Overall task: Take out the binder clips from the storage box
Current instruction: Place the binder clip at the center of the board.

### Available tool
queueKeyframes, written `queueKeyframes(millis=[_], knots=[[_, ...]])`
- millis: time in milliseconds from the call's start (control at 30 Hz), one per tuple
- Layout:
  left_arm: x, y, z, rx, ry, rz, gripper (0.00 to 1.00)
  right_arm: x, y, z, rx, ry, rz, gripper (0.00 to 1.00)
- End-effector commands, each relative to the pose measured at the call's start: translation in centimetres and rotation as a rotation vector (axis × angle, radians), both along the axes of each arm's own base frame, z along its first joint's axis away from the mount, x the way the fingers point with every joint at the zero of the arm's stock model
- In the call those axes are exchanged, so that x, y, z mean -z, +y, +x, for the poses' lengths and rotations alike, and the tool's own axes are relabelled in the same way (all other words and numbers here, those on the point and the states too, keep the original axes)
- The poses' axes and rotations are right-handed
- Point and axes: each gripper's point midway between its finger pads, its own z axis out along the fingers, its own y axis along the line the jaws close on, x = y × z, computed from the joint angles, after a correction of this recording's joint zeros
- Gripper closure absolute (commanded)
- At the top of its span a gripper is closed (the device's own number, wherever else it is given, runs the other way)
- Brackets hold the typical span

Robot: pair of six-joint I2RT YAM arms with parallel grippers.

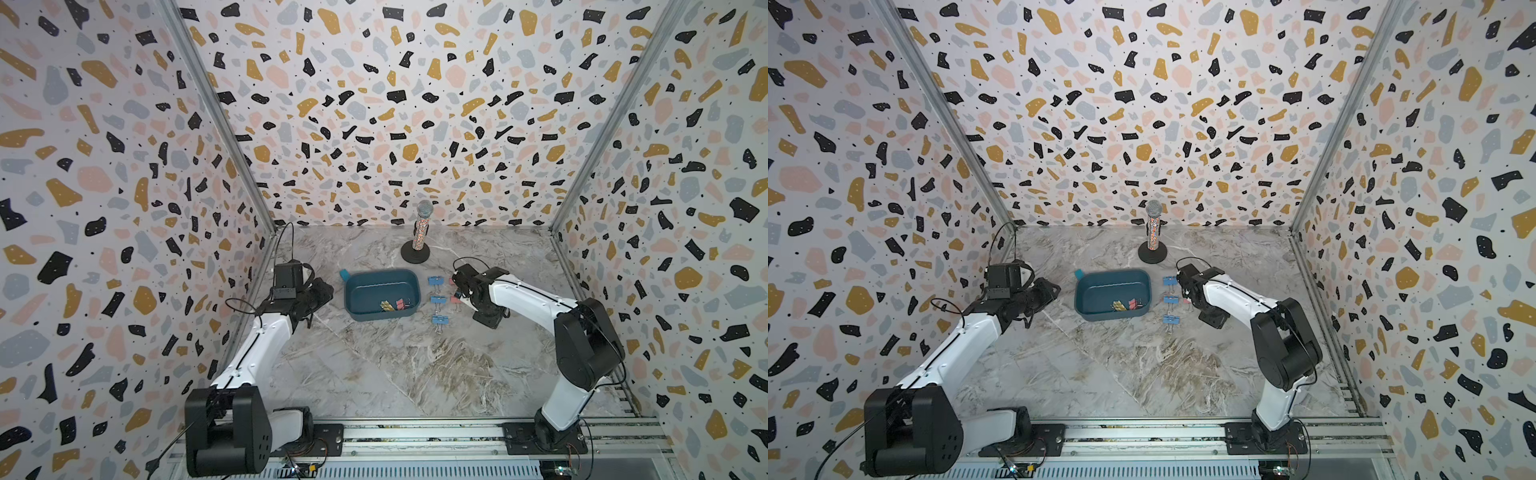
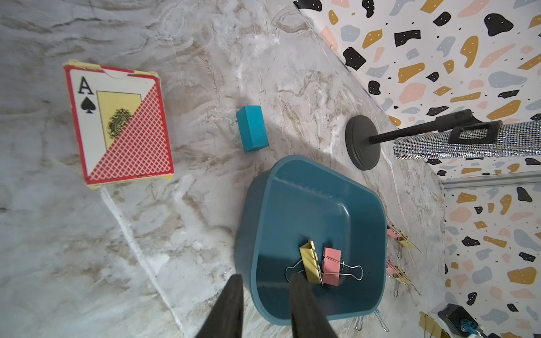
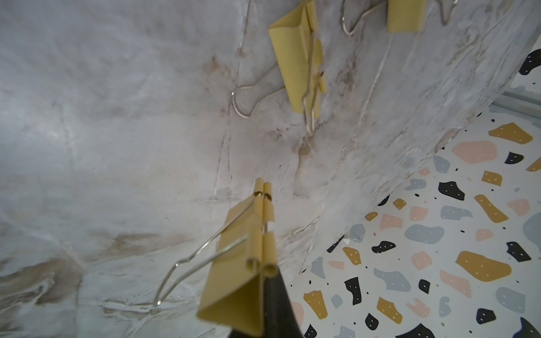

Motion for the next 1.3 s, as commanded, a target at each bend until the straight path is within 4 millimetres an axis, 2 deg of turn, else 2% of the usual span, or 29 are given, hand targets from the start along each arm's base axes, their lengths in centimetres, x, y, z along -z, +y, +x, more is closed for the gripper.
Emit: queueKeyframes(millis=[0, 600, 933, 1267], knots=[[-0.8, -0.2, 0.1, 0.014, -0.034, 0.001, 0.69, 0.1, -0.1, -0.1, 0.015, -0.013, -0.007, 1.00], [-0.8, -0.2, 0.2, 0.016, -0.035, 0.004, 0.69, 2.6, 0.0, -0.7, 0.006, 0.039, -0.050, 1.00], [-0.8, -0.2, 0.1, 0.017, -0.035, 0.004, 0.69, 3.1, 0.0, -0.8, 0.006, 0.047, -0.056, 0.91], [-0.8, -0.3, 0.1, 0.019, -0.036, 0.004, 0.69, 3.4, 0.0, -0.9, 0.005, 0.055, -0.062, 0.86]])
